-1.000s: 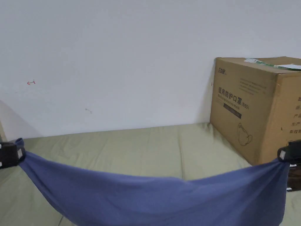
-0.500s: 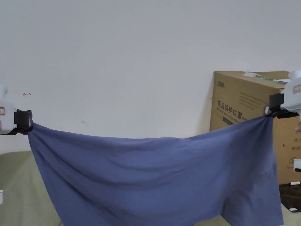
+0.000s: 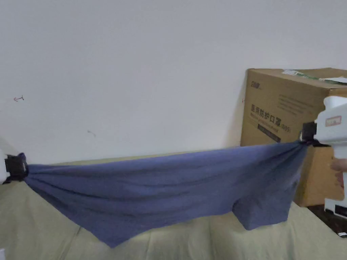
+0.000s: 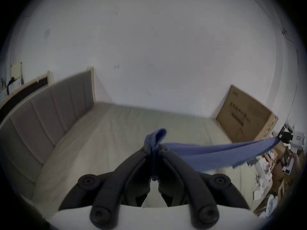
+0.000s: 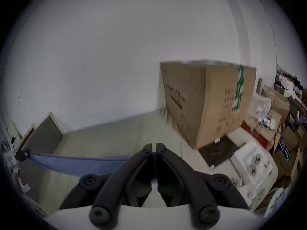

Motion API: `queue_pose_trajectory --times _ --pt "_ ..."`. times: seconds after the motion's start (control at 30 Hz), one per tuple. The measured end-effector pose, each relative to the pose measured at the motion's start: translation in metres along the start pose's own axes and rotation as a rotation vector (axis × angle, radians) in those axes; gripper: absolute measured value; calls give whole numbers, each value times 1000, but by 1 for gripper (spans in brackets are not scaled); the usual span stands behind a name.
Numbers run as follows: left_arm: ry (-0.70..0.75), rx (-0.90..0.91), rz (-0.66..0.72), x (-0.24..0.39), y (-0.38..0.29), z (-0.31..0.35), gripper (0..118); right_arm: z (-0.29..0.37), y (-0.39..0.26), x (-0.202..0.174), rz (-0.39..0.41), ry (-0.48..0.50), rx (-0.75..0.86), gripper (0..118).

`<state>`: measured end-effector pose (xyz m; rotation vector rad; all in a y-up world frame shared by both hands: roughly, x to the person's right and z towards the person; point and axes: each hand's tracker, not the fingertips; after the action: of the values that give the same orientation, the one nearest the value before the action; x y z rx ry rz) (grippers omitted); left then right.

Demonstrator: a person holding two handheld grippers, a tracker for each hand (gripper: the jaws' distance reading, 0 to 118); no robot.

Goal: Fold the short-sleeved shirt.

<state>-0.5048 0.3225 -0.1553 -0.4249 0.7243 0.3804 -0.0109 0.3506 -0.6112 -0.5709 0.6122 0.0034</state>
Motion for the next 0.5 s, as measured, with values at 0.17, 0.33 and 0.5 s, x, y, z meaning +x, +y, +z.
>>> queue_pose_trajectory --times 0.17,0.33,0.5 --pt "22 -314 46 -38 -140 -26 5 -30 -159 28 62 -38 -289 2" --pt "51 -501 -16 -69 -241 -14 5 -21 -284 66 0 -67 -502 2" --pt "39 -546 82 -92 -280 24 5 8 -330 100 -39 -67 -549 2"
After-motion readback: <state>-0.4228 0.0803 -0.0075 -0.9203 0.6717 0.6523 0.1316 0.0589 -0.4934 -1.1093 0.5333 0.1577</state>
